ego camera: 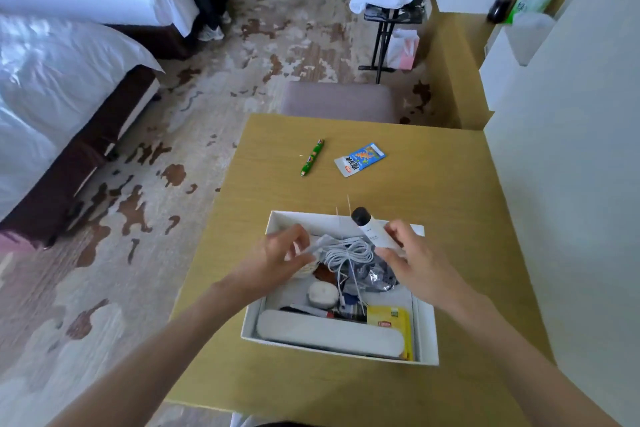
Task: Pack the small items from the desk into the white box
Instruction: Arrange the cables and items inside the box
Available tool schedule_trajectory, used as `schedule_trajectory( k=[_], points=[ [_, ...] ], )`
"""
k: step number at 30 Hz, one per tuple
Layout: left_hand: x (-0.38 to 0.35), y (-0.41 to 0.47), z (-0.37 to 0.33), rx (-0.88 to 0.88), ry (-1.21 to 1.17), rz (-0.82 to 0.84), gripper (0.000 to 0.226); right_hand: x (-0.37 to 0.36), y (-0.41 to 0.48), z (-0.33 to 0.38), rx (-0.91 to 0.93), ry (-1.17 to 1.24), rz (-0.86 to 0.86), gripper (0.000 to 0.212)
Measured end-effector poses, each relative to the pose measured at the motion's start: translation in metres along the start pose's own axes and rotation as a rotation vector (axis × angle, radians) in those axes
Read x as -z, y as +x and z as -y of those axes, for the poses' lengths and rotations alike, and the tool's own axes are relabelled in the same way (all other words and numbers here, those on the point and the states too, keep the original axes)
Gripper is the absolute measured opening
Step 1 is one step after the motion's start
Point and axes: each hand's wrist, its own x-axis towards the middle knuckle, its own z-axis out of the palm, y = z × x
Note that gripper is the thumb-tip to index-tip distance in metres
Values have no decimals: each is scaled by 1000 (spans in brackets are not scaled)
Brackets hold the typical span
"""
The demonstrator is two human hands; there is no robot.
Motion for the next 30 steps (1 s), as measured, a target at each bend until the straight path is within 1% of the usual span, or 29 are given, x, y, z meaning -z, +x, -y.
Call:
schedule_trajectory(
  k=[2,5,7,9,12,14,15,17,19,22,24,28,30],
  points=[
    [-11,-23,11,-68,216,73,17,-16,-9,8,11,-18,107,15],
    [-23,-38,21,-181,442,149,19,-41,-18,21,-56,2,226,18],
    [-27,-37,22,-287,624,219,27,-55,-22,28,-117,20,239,23],
    [-32,-32,24,-363,812,240,31,-66,-24,33,-165,-6,240,24],
    [-37,-31,32,-449,899,298,24,-75,-23,36,-171,-154,227,25],
    [-36,-30,37,-471,865,356,11,-78,-20,38,-159,-215,217,23],
    [-35,-31,37,-466,835,368,11,-79,-19,38,-159,-239,219,21],
    [-31,-31,40,-534,813,297,12,-81,-17,38,-159,-286,243,18],
    [-20,-29,42,-588,767,171,12,-83,-14,37,-163,-309,271,14],
    [-1,-22,52,-567,597,2,9,-87,-11,38,-179,-301,323,13],
    [10,-16,57,-534,499,-51,3,-92,-11,40,-185,-291,344,16],
    [24,1,60,-526,320,-77,9,-96,-10,49,-199,-239,362,10],
    [28,13,59,-518,263,-73,13,-88,-11,53,-224,-243,328,7]
  ],
)
